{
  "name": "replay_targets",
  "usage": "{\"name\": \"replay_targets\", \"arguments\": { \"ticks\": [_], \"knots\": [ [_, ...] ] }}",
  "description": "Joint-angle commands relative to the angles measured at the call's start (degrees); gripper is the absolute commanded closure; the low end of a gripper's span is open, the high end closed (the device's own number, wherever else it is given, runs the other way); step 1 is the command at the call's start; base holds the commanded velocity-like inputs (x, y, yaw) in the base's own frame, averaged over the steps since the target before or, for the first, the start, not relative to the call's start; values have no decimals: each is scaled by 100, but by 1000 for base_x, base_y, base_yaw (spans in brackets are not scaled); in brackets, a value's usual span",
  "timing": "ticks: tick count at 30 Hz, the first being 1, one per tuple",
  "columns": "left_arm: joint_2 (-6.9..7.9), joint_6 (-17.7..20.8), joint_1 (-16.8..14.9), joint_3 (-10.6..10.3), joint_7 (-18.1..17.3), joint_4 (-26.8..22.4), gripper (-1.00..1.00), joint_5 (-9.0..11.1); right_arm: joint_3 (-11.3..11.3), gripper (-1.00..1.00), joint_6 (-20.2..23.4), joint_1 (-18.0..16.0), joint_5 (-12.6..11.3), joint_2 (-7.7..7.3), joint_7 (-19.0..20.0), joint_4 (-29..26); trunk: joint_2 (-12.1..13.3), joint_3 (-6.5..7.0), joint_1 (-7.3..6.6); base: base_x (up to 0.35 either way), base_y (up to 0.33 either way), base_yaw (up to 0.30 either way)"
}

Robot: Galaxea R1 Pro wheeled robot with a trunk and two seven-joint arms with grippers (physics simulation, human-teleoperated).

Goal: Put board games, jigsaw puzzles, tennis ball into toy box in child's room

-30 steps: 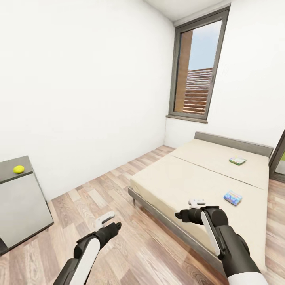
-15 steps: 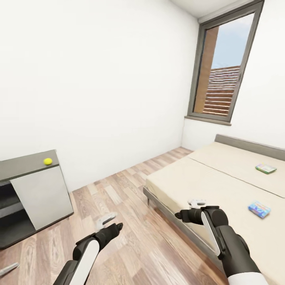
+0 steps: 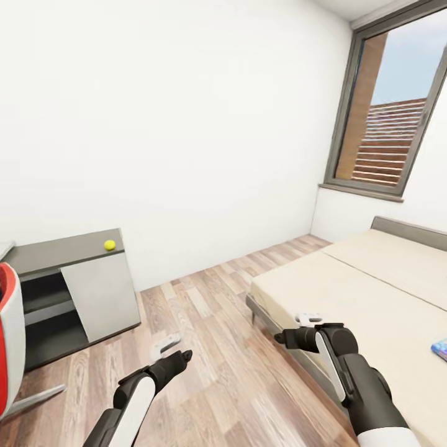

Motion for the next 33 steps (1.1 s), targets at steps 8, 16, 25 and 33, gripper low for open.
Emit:
{"name": "replay_targets", "arguments": {
  "ticks": [8,16,25,33],
  "knots": [
    [4,8,-4,-5,59,-2,-100,52,3,-100,24,-3,-16,-4,8,-13,-4,-7,0,48,-196,78],
    [0,8,-4,-3,66,0,-100,50,3,-100,24,-3,-18,-4,8,-37,-4,-7,0,72,-253,16],
    [4,8,-4,2,91,20,-100,53,3,-100,24,9,-24,-4,8,-86,-4,-7,0,45,-262,3],
    [6,9,-4,3,103,38,-100,57,-2,-100,24,15,-25,-6,8,-107,-4,-7,0,-92,-166,1]
  ]
}}
